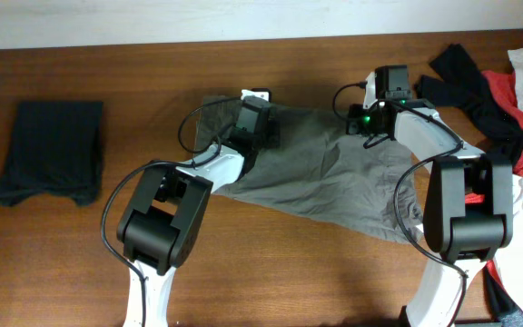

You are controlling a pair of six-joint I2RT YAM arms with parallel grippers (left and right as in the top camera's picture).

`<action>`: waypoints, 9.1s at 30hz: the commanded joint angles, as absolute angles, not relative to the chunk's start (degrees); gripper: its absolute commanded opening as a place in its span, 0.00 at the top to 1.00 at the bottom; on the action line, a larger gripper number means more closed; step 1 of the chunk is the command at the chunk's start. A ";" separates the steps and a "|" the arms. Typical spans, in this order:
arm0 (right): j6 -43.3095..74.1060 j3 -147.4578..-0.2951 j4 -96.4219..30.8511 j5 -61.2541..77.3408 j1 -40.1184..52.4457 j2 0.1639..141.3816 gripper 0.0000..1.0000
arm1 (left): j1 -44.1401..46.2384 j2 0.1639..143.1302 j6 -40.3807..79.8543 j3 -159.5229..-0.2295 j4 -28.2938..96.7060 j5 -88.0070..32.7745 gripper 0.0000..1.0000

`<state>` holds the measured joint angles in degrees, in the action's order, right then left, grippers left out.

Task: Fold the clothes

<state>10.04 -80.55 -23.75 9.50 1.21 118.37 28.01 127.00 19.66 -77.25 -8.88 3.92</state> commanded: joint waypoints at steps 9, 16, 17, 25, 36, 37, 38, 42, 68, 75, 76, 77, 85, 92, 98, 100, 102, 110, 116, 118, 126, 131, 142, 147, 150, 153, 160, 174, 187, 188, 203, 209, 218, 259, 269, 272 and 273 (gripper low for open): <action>9.41 -80.58 -24.14 -2.50 1.37 118.65 0.96 | 27.97 126.80 11.25 -78.26 -11.79 9.17 0.99; 9.43 -84.73 -29.30 -6.04 -2.66 117.51 0.91 | 27.97 117.32 10.57 -79.20 -6.22 13.52 0.99; 9.43 -85.93 -31.40 -3.81 -3.46 117.01 0.91 | 27.97 115.70 10.57 -79.20 -4.64 13.52 0.99; 9.45 -91.05 -53.80 18.48 -7.97 114.45 0.91 | 28.03 103.39 10.61 -79.20 16.73 10.48 0.99; 6.42 -84.25 -73.43 22.33 -6.13 114.48 0.96 | 28.03 104.20 10.61 -79.18 34.37 -3.64 0.98; 6.39 -82.91 -72.86 22.90 -5.91 114.48 0.96 | 28.10 104.36 10.61 -79.15 34.79 -4.34 0.98; 6.39 -81.45 -72.16 23.83 -5.54 114.48 0.96 | 28.10 104.71 10.61 -79.15 35.11 -5.06 0.98; 6.35 -74.87 -67.26 27.62 -3.27 114.48 0.96 | 28.08 105.91 10.63 -79.15 36.07 -5.37 0.96; 8.03 -71.70 -63.55 1.56 -1.45 114.48 0.96 | 27.99 117.95 10.61 -79.20 36.45 -4.78 0.99; 9.50 -74.94 -64.53 1.87 -1.52 114.48 0.96 | 26.79 116.27 10.59 -86.13 41.76 -1.69 1.00; 9.50 -75.50 -65.08 1.87 -1.52 114.48 0.96 | 26.46 115.61 10.59 -88.07 43.42 -1.52 1.00; 9.50 -76.07 -65.65 1.87 -1.52 114.48 0.96 | 26.11 115.13 10.59 -89.73 44.86 -1.06 0.99; 9.50 -76.51 -66.63 1.89 -1.52 114.48 0.92 | 20.69 113.65 10.63 -97.95 52.64 -1.30 0.76; 9.52 -76.49 -66.43 1.93 -1.52 114.48 0.91 | 16.67 115.02 10.63 -95.13 51.88 -2.20 0.42; 9.52 -76.40 -65.49 2.81 -1.52 114.48 0.90 | 16.43 118.45 10.61 -92.36 51.66 -2.13 0.39; 9.50 -76.40 -65.49 2.79 -1.52 114.48 0.90 | 16.29 119.96 10.61 -92.05 51.64 -2.07 0.39; 9.50 -76.40 -65.52 2.79 -1.52 114.48 0.91 | 16.27 121.36 10.63 -92.05 51.64 -1.19 0.39; 9.50 -76.40 -65.56 2.76 -1.52 114.48 0.90 | 14.28 123.96 11.11 -92.05 51.57 -0.21 0.39; 9.50 -76.40 -65.56 2.76 -1.52 114.48 0.90 | 14.20 125.84 13.23 -92.05 51.59 -1.08 0.38; 9.50 -76.40 -65.56 2.76 -1.52 114.48 0.90 | 14.20 126.61 13.21 -91.96 51.55 -2.79 0.38; 9.47 -76.40 -65.54 2.74 -1.52 114.48 0.90 | 14.20 130.47 13.23 -91.92 51.37 -3.25 0.39; 9.41 -76.42 -66.17 2.72 -1.52 114.48 0.94 | 14.17 131.33 13.21 -91.92 51.70 -3.44 0.58; 9.23 -88.09 -75.92 2.79 -1.96 114.45 0.96 | 14.09 131.28 13.19 -91.94 52.14 -3.44 0.99; 5.89 -100.51 -84.82 10.22 -1.13 114.45 0.96 | 14.09 131.15 13.21 -92.18 52.36 -3.44 0.99; -1.37 -105.49 -87.81 22.55 0.23 114.43 0.96 | 14.09 130.87 13.19 -93.60 54.06 -3.44 0.99; -2.79 -106.13 -87.68 30.48 1.83 114.21 0.96 | 14.09 130.10 13.19 -96.47 57.28 -3.44 0.99; -2.57 -103.00 -84.40 33.15 8.71 114.26 0.96 | 14.11 128.62 13.19 -106.06 66.11 -3.44 1.00; 10.96 -85.89 -65.80 23.68 20.08 114.26 0.96 | 14.15 125.32 13.17 -117.82 75.33 -3.44 0.99; 21.52 -68.64 -43.92 23.77 24.36 114.26 0.96 | 14.13 124.51 13.17 -117.99 76.18 -3.46 1.00; 21.50 -69.19 -44.58 24.18 24.36 114.17 0.96 | 14.15 124.18 13.19 -117.99 76.29 -3.49 0.99; 16.16 -95.85 -64.07 15.77 21.69 109.93 0.96 | 14.13 120.84 13.17 -117.99 77.25 -3.46 1.00; 19.31 -92.60 -59.37 12.82 21.52 112.25 0.96 | 14.15 120.84 13.19 -118.15 77.12 -3.49 0.99; 21.56 -82.87 -46.00 14.98 23.33 117.97 0.96 | 14.24 120.84 13.21 -121.64 78.04 -5.30 0.99; 19.07 -101.51 -50.06 18.39 20.78 131.96 0.96 | 17.39 120.84 13.21 -133.40 85.38 -5.39 0.99; 18.20 -108.55 -56.05 18.83 17.54 129.86 0.96 | 17.65 120.84 13.21 -133.40 85.34 -5.39 0.99; 18.26 -111.31 -58.00 18.87 15.33 129.45 0.96 | 17.82 120.84 13.21 -133.40 85.32 -5.37 0.99; 18.28 -111.53 -57.78 18.87 14.81 129.45 0.96 | 17.85 120.84 13.21 -133.40 85.30 -5.39 0.99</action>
<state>18.81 -109.01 -57.49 18.72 17.06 131.90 17.54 123.11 13.08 -131.92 85.32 -4.73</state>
